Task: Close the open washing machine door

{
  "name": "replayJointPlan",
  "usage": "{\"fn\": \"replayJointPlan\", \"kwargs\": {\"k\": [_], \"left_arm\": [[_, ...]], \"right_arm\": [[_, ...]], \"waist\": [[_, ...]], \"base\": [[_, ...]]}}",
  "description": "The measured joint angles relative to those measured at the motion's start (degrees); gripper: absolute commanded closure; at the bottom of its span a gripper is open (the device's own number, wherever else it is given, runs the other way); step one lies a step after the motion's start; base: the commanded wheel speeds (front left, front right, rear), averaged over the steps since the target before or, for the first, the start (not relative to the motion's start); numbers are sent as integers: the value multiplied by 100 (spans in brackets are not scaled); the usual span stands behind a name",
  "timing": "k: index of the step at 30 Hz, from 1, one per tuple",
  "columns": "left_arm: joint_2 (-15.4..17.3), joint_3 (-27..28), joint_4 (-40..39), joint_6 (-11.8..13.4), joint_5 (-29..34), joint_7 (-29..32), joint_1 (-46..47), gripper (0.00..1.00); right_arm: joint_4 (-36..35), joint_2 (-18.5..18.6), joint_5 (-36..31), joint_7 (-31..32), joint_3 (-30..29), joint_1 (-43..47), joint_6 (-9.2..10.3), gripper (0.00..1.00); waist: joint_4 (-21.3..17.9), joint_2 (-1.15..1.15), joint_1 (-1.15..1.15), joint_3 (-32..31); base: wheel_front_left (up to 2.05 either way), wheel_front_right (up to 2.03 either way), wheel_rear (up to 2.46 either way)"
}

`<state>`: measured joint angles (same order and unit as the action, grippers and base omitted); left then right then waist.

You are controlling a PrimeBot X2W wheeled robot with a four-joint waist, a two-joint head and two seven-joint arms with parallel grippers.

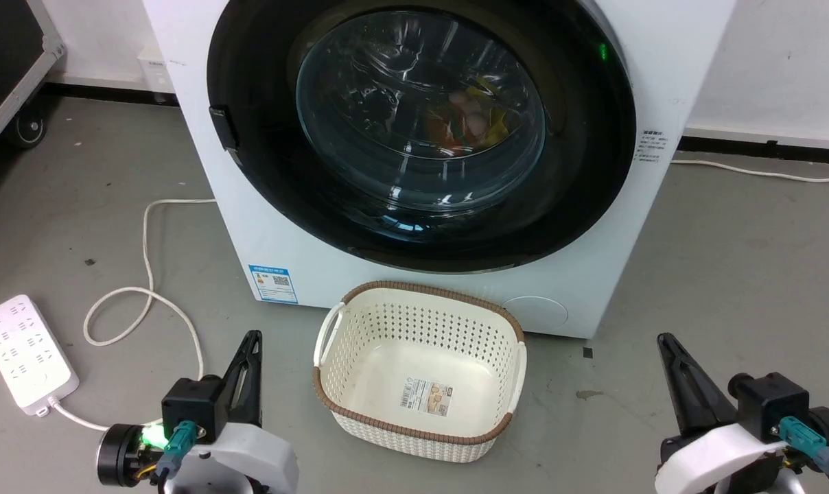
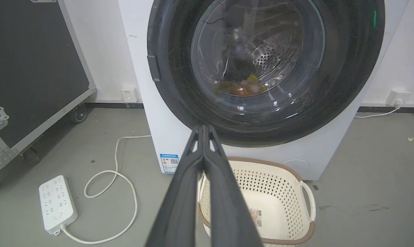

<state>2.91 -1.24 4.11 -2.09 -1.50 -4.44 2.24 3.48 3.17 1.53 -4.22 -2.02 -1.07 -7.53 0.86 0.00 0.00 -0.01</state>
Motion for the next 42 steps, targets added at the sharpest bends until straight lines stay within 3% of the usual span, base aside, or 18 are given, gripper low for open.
{"fn": "replayJointPlan", "kwargs": {"k": [42], "left_arm": [[-3, 116, -381, 194, 135, 443, -140, 100]], "right_arm": [[-311, -1, -110, 421, 200, 7, 0, 100]], "waist": [[-86, 0, 0, 1]], "base": [[0, 0, 0]]}}
